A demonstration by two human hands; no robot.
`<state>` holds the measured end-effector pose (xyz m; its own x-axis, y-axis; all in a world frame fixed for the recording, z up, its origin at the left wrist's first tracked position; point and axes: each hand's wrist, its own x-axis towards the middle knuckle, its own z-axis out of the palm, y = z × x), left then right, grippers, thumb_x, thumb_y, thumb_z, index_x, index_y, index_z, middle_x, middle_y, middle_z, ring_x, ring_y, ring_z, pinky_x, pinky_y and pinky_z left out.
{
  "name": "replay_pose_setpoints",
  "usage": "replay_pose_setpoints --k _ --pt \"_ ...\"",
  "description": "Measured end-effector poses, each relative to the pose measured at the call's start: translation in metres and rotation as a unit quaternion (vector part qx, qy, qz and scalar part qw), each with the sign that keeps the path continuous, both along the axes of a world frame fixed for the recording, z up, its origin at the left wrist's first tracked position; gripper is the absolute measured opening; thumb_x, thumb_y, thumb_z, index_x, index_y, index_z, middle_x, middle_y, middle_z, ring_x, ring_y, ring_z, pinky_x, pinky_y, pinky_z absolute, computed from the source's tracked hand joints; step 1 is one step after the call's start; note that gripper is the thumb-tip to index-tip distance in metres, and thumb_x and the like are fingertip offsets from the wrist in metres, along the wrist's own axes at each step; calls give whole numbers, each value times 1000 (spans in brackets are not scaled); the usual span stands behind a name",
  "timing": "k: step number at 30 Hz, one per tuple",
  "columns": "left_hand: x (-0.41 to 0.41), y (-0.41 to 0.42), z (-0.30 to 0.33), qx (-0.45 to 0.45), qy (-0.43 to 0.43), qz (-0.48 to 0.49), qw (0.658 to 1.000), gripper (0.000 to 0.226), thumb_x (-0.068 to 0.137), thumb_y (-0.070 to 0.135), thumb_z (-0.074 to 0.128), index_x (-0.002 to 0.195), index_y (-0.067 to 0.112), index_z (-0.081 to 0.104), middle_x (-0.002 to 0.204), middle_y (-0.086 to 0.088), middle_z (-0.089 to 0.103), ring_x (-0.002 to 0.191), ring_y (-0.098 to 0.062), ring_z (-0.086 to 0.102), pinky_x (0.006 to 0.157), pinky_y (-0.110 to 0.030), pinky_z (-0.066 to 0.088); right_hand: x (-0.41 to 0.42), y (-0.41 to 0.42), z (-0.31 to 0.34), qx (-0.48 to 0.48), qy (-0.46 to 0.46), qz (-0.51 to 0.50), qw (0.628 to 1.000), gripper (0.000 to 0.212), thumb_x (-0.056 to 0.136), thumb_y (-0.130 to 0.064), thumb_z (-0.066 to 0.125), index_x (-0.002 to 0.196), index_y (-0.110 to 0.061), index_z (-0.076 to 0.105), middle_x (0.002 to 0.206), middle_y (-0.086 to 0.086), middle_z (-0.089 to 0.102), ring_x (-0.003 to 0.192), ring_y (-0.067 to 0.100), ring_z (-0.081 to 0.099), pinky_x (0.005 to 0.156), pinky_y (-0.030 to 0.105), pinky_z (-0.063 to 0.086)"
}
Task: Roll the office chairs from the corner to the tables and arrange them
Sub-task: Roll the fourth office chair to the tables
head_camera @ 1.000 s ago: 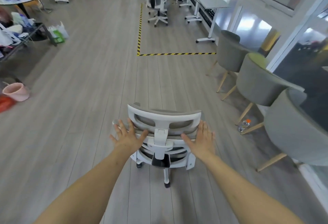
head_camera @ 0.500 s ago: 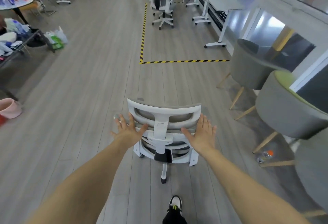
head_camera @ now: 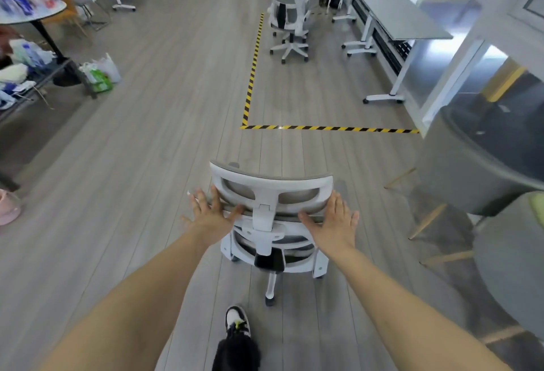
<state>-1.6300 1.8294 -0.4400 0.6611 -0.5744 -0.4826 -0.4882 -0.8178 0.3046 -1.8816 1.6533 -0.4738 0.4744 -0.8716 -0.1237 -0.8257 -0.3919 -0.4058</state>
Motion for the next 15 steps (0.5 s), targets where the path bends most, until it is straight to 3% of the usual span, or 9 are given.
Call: replay_pose_setpoints --k 15 --pt "274 -331 12 31 14 -25 999 111 83 95 18 160 27 -25 166 -13 -33 151 -35 -34 118 -74 -2 272 -335 3 21 23 11 999 116 84 -93 27 165 -18 -8 174 6 5 160 23 7 127 55 -6"
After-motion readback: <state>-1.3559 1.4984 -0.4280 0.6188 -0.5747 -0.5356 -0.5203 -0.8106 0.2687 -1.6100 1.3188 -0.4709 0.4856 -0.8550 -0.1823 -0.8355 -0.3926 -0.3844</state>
